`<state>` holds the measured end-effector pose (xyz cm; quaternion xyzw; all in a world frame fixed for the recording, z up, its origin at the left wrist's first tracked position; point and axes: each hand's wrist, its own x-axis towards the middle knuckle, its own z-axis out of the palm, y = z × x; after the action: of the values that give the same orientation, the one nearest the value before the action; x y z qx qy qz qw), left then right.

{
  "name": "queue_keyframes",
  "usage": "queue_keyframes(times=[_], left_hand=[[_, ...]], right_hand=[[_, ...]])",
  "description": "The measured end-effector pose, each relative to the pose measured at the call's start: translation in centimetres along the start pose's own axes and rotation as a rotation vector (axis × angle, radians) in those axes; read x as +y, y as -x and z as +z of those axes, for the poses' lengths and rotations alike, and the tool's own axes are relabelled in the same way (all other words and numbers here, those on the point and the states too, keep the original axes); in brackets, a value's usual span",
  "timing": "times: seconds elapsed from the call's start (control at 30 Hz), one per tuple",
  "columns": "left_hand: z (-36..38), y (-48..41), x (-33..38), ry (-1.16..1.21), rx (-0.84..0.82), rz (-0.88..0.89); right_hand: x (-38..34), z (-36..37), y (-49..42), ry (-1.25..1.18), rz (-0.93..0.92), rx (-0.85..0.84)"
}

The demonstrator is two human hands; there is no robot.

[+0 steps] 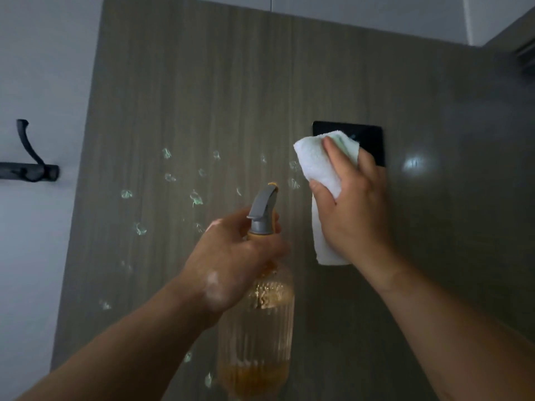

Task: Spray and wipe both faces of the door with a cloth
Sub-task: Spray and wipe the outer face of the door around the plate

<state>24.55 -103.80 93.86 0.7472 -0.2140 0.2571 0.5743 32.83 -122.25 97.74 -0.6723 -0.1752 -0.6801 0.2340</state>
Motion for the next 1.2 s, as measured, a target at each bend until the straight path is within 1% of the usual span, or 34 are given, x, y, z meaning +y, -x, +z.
queue_keyframes(times=[0.17,0.27,0.37,0.47,0.6,0.67,0.73,0.8,0.9,0.97,1.07,1.13,1.2], left_hand=[[0.5,-1.0,0.6,0.037,-0.007,-0.004],[0.2,-1.3,0.5,0.032,0.017,0.011],[-0.6,-1.2,0.0,0.028,0.021,0.031],[-1.3,-0.9,-0.6,0.013,-0.008,0.056],[-2.1,-0.1,-1.2,-0.002,-0.054,0.067],[-2.2,0.0,-1.5,-0.001,-0.056,0.059],[-2.3,0.0,-1.8,0.006,-0.05,0.056],[-2.3,-0.2,-2.0,0.007,-0.044,0.052],[-2.3,-0.5,-2.4,0.02,-0.031,0.036],[-2.3,-0.7,-2.6,0.02,-0.024,0.035],[-2.5,-0.6,-2.7,0.026,-0.022,0.038],[-2.5,-0.5,-2.7,0.025,-0.026,0.036],[-2.5,-0.3,-2.6,0.021,-0.021,0.03]], right_hand=[[-0.3,0.0,-1.9,0.065,0.006,-0.048],[-1.6,0.4,-3.5,0.181,-0.04,-0.077],[-3.0,1.7,-4.1,0.299,-0.109,-0.163],[-3.2,2.6,-2.0,0.35,-0.133,-0.135],[-2.0,2.4,4.7,0.313,-0.155,-0.122],[-1.5,2.4,6.4,0.312,-0.175,-0.122],[-1.4,2.6,5.1,0.31,-0.177,-0.098],[-2.0,2.9,1.8,0.33,-0.164,-0.076],[-2.7,3.5,-2.9,0.343,-0.137,-0.088],[-2.7,3.7,-3.2,0.354,-0.142,-0.076],[-2.2,3.3,1.2,0.326,-0.179,-0.069],[-1.5,2.9,4.8,0.29,-0.213,-0.095],[-0.9,2.7,6.5,0.263,-0.224,-0.112]])
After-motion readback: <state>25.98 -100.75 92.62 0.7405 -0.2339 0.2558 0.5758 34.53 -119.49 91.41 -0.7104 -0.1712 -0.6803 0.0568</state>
